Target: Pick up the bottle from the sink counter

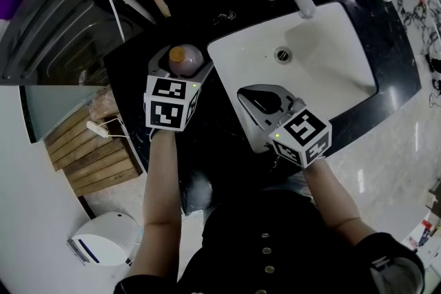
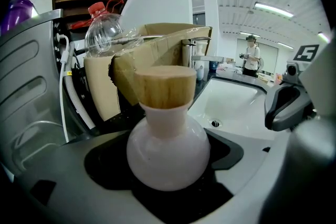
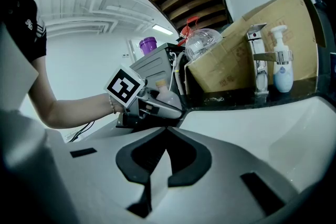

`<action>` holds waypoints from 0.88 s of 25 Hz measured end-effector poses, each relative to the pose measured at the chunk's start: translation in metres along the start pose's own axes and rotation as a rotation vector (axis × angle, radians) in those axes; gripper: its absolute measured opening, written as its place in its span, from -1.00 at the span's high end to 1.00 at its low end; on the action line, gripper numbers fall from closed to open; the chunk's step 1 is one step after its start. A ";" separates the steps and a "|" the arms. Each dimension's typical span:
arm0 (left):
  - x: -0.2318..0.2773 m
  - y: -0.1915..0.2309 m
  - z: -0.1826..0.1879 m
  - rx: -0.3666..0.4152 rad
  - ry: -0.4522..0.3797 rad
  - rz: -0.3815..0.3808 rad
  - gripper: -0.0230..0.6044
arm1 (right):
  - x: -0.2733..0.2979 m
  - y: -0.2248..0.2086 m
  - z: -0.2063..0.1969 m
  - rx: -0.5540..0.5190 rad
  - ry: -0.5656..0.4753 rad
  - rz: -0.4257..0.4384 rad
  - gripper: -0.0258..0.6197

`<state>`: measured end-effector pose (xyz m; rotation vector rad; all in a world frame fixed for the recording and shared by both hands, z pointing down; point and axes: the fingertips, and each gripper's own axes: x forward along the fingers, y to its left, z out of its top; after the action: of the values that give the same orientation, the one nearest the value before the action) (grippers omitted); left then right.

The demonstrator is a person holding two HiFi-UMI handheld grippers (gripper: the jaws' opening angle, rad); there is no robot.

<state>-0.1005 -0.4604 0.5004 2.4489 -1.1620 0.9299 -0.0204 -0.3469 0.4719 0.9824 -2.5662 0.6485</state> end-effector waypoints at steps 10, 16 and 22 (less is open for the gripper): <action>-0.001 0.002 0.000 -0.006 -0.003 0.020 -0.33 | -0.007 -0.002 0.002 -0.004 -0.012 -0.007 0.91; -0.006 0.003 0.004 -0.031 -0.048 0.018 -0.33 | -0.016 -0.006 0.009 -0.011 -0.034 -0.031 0.91; -0.017 -0.003 0.008 -0.084 -0.099 -0.012 -0.33 | -0.020 -0.006 0.013 -0.013 -0.049 -0.039 0.91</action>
<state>-0.1024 -0.4525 0.4835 2.4567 -1.1913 0.7481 -0.0042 -0.3468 0.4538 1.0536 -2.5833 0.6043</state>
